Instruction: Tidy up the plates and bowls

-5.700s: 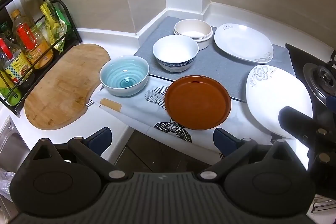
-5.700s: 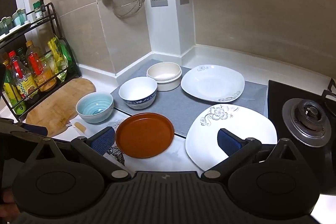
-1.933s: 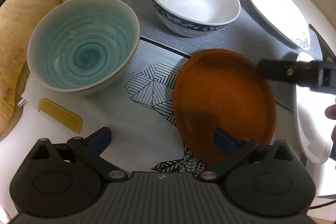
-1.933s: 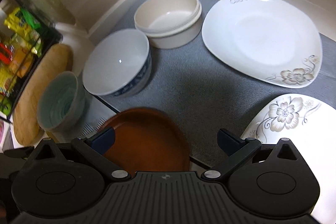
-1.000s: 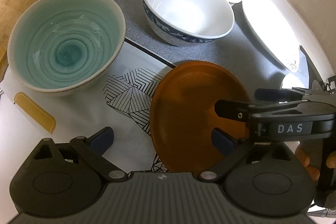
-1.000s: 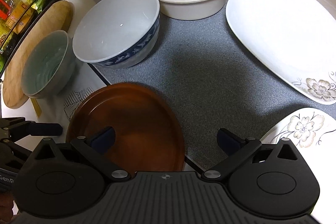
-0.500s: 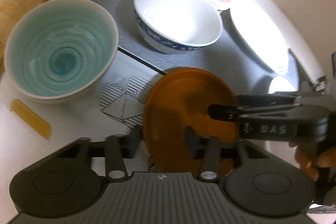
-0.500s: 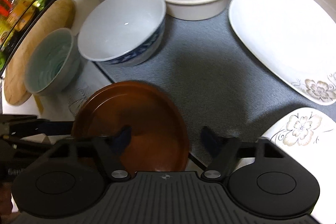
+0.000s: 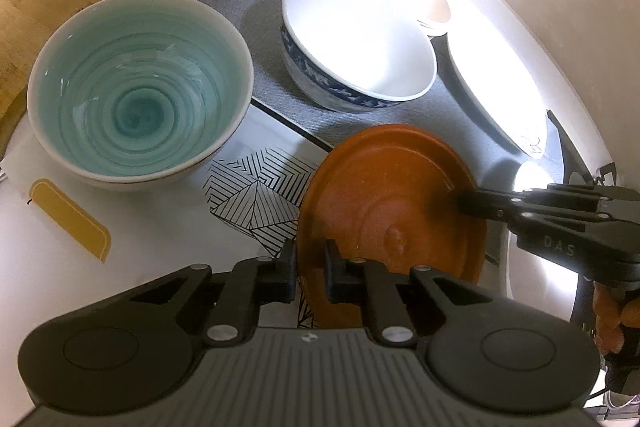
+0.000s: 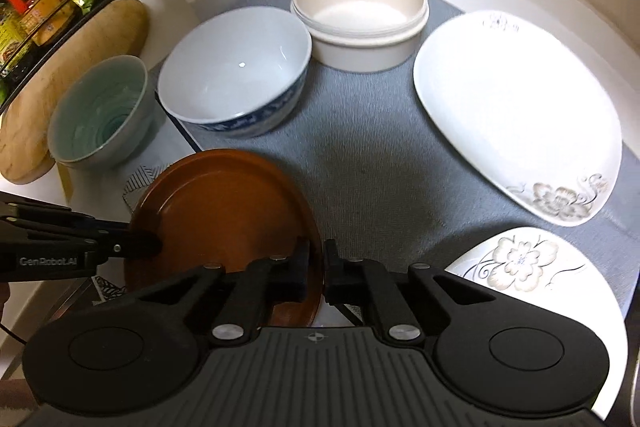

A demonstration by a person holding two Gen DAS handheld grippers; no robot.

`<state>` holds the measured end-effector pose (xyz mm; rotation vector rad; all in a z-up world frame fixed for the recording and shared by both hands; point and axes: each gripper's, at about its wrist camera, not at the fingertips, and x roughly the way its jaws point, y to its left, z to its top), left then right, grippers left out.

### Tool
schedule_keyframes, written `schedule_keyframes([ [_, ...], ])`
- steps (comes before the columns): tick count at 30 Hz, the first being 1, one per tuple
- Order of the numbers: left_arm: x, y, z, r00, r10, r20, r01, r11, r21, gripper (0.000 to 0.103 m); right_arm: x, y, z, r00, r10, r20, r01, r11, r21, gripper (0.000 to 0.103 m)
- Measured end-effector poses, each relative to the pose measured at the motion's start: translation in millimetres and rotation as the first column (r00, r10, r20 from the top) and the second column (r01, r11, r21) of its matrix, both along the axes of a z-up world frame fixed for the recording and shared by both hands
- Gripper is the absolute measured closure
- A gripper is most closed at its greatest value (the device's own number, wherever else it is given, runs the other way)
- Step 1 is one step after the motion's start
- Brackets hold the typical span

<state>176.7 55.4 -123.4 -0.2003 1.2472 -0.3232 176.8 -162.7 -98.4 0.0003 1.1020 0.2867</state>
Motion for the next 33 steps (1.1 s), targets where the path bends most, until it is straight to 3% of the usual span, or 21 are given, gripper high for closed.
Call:
schedule_keyframes([
  [14,-2.7,-18.3,24.2,0.996,-0.06,0.073,0.061,0.998,-0.009,0.089,-17.5,-11.3,29.1,0.997,-0.042,0.063,0.041,0.999,0.007,0.096],
  [23,-0.4,-56.0,39.7,0.975,-0.186,0.119,0.189,0.982,-0.011,0.089,-41.6,-39.9,44.5,0.982,-0.159,0.101,0.158,0.987,0.021,0.096],
  [29,-2.7,-94.3,49.1,0.936,-0.32,0.149,0.324,0.946,-0.008,0.089,-66.9,-72.2,47.7,0.955,-0.278,0.102,0.276,0.961,0.032,0.096],
  [33,-5.0,-131.6,49.5,0.89,-0.428,0.155,0.434,0.901,-0.001,0.089,-87.5,-95.7,46.2,0.924,-0.371,0.094,0.369,0.929,0.032,0.096],
])
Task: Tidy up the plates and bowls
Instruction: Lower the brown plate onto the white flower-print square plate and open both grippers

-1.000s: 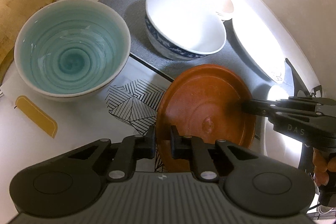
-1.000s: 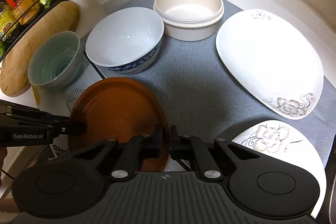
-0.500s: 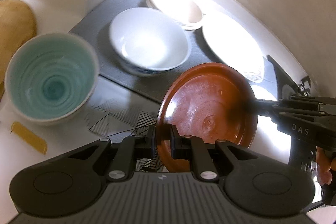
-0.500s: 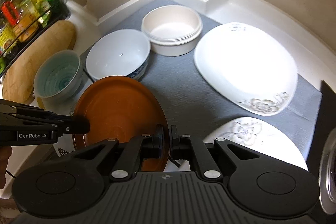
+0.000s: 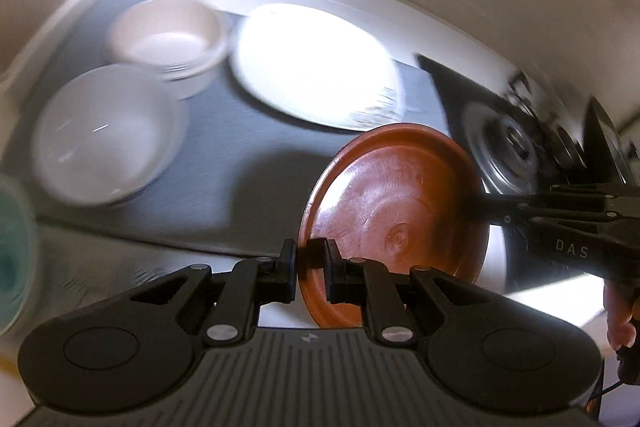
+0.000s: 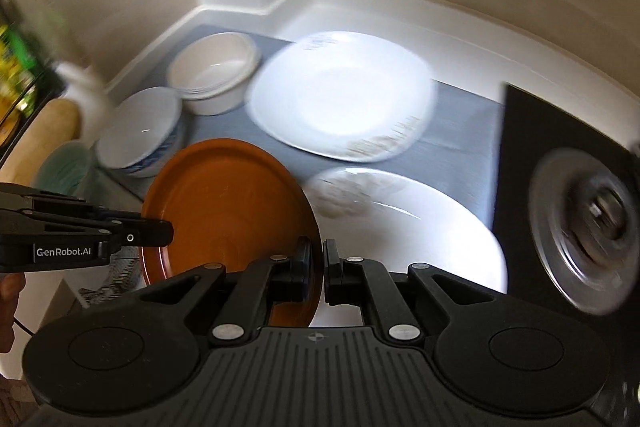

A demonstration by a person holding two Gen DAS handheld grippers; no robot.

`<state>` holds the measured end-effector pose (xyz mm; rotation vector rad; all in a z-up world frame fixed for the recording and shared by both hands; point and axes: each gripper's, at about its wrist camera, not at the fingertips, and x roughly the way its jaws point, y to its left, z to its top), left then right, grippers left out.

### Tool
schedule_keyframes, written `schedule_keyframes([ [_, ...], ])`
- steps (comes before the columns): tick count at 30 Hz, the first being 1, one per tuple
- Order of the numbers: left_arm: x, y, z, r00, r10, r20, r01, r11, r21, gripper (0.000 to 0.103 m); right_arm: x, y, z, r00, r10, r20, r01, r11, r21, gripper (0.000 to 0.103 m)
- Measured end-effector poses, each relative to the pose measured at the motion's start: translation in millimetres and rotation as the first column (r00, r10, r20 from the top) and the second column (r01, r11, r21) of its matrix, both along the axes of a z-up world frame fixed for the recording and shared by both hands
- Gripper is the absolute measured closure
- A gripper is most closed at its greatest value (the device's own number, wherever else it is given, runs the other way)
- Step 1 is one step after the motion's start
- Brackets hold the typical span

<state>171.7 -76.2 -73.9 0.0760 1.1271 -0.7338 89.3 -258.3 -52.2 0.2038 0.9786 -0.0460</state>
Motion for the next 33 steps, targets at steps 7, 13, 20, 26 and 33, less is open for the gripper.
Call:
schedule_keyframes([
  [7,-3.2,-63.0,-20.3,0.984,-0.176,-0.003,0.176,0.984,0.039,0.089,-27.7,-44.2,-20.4,0.982,-0.18,-0.049,0.181,0.983,0.011,0.096],
  [13,2.6,-96.0,-46.7,0.974,-0.223,-0.033,0.225,0.969,0.101,0.089,-25.4,-64.1,-48.9,0.966,-0.241,-0.095,0.244,0.97,0.019,0.096],
  [20,4.8,-106.8,-47.1,0.974,-0.224,-0.017,0.224,0.966,0.126,0.06,-18.9,-73.2,-68.3,0.956,-0.266,-0.121,0.27,0.963,0.019,0.094],
  [26,4.7,-81.3,-21.6,0.983,-0.145,0.111,0.14,0.989,0.056,0.002,-32.0,-81.6,-52.5,0.954,-0.299,-0.033,0.298,0.954,-0.028,0.031],
  [33,25.2,-66.2,-53.9,0.998,-0.046,-0.05,0.047,0.998,0.033,0.001,-32.8,-103.6,-78.2,0.927,-0.352,-0.131,0.365,0.926,0.093,0.031],
])
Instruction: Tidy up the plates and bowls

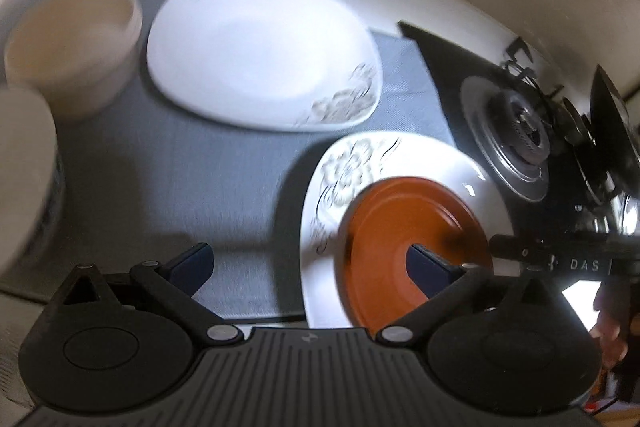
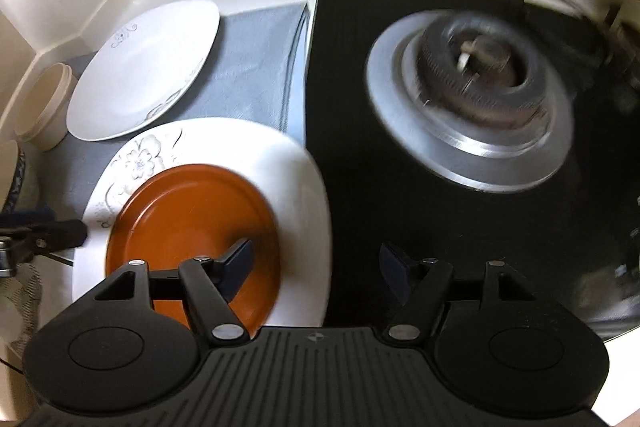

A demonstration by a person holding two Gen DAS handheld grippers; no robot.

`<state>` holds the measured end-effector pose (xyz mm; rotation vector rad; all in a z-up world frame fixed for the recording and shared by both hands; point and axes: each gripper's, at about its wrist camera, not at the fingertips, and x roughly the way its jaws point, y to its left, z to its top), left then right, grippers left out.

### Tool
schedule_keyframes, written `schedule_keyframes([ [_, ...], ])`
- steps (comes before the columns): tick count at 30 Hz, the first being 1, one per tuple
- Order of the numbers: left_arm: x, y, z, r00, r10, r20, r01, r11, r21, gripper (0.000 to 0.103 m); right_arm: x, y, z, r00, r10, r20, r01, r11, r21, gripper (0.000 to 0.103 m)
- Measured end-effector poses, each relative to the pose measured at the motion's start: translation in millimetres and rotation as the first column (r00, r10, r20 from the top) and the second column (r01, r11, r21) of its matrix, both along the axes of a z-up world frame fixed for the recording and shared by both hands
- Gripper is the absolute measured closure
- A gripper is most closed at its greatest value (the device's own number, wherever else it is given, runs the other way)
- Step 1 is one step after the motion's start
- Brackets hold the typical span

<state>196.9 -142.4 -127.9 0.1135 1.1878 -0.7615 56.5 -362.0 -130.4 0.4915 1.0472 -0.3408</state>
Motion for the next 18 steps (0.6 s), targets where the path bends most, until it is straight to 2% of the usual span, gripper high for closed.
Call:
schedule_keyframes([
  [4,-0.9,9.5,-11.9,0.998,0.017,-0.059,-0.018,1.0,-0.009,0.001,6.9,10.5,-1.2,0.999,0.033,0.014,-0.033,0.999,0.021,0.033],
  [5,-1.7,9.3,-13.4,0.998,0.013,-0.062,-0.014,1.0,-0.01,0.001,9.1,14.1,0.1,0.999,0.05,0.019,-0.05,0.998,0.025,0.03],
  [9,-4.9,11.8,-13.5,0.998,-0.003,-0.057,0.002,1.0,-0.01,0.001,16.9,22.8,3.2,0.998,0.066,-0.008,-0.066,0.998,-0.013,0.03],
  [18,-7.8,22.7,-9.2,0.999,0.005,-0.052,-0.006,1.0,-0.016,0.001,26.9,37.4,9.5,0.995,0.101,-0.016,-0.101,0.995,0.0,0.03],
])
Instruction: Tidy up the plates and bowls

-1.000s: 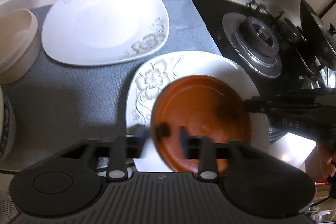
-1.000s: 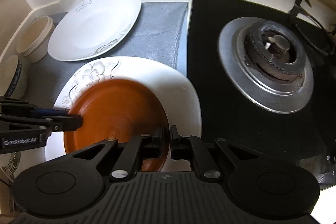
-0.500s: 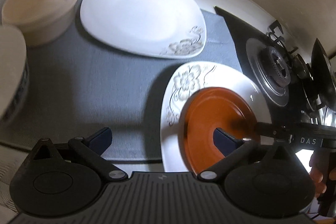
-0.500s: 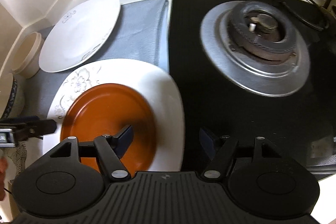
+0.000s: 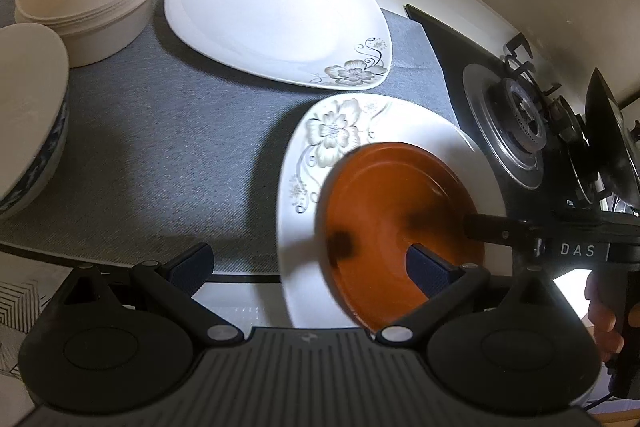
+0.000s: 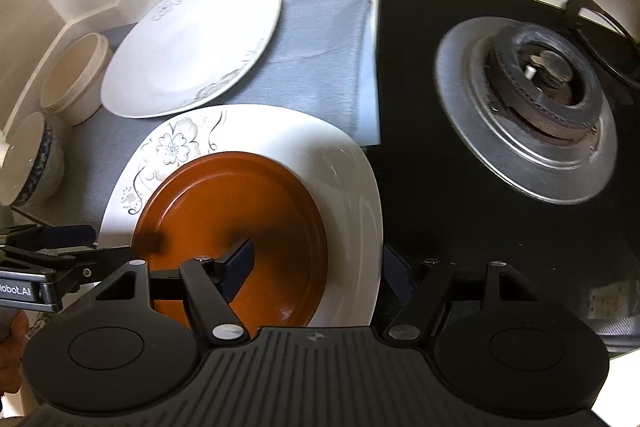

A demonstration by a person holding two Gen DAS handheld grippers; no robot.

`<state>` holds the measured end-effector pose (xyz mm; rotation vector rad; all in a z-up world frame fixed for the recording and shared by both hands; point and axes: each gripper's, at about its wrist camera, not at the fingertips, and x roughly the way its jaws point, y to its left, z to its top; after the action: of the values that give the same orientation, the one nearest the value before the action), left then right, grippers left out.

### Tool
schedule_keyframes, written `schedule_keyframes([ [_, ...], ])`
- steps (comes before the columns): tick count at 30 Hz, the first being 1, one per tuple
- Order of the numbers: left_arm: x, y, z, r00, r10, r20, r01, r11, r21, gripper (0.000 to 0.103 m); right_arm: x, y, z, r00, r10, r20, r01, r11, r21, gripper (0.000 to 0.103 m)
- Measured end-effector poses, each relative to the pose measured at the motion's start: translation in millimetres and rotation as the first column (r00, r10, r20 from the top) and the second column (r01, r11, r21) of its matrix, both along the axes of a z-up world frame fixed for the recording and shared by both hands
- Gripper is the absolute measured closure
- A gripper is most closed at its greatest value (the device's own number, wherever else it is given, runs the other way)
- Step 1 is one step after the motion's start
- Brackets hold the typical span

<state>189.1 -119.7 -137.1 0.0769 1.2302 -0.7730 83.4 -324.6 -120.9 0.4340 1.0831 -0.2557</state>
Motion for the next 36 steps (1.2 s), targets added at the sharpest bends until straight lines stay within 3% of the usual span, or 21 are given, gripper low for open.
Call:
schedule_keyframes([
  [12,-2.4,12.7,9.6,1.0,0.006,0.009,-0.005,1.0,-0.018,0.001,18.8,25.3,3.1,0.996,0.091,0.011,-0.091,0.996,-0.017,0.03],
  [21,0.6,20.4,17.1,0.999,0.044,0.028,-0.044,0.999,0.004,0.001,14.3,22.2,13.3,0.997,0.075,0.029,-0.074,0.997,-0.036,0.028],
  [25,-0.5,20.4,23.9,0.999,0.03,0.041,-0.03,1.0,0.005,0.001,8.5,28.5,23.7,0.995,0.087,0.053,-0.085,0.995,-0.052,0.021],
  [36,-11.5,13.8,46.1,0.994,0.002,0.106,-0.006,0.999,0.042,0.001,-8.4,31.5,38.1,0.994,0.06,0.09,-0.056,0.997,-0.049,0.018],
])
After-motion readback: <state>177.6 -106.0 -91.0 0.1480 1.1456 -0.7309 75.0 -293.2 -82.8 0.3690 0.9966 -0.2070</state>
